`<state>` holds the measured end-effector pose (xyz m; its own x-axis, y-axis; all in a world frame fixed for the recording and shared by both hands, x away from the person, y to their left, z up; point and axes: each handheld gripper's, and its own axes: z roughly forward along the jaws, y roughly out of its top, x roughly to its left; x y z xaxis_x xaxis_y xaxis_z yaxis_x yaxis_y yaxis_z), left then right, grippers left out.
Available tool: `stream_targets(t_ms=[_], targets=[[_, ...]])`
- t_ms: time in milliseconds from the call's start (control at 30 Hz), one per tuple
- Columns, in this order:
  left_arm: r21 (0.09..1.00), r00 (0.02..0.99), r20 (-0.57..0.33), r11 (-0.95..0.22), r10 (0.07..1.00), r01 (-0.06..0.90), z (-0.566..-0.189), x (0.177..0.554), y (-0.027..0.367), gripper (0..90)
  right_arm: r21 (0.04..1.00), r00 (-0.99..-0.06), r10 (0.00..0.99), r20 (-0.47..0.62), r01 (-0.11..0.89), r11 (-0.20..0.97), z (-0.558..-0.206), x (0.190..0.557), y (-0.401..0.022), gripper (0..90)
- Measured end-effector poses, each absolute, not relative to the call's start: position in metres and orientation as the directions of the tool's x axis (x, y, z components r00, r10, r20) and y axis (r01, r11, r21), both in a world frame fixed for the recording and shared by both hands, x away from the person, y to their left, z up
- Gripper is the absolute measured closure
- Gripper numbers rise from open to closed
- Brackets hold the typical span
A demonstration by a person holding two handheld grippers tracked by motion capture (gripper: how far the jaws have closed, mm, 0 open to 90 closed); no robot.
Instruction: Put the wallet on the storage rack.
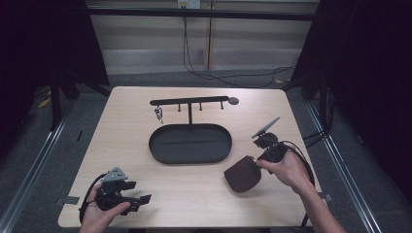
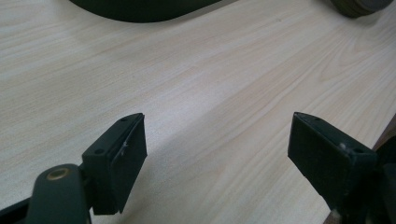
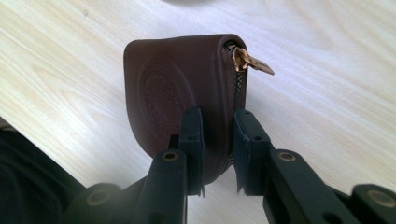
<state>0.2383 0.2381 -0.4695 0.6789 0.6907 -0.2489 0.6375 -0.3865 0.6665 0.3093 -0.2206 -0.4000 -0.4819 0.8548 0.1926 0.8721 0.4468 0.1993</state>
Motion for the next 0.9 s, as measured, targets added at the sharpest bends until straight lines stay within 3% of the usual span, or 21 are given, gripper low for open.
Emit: stream_targets(t_ms=[900], targets=[[0.668, 0.68, -0.259, -0.382, 0.686, 0.639, -0.469, 0.24, 0.239, 19.0, 0.17, -0.463, 0.872, 0.161, 0.883, 0.437, -0.371, 0.323, -0.225, 75.2]])
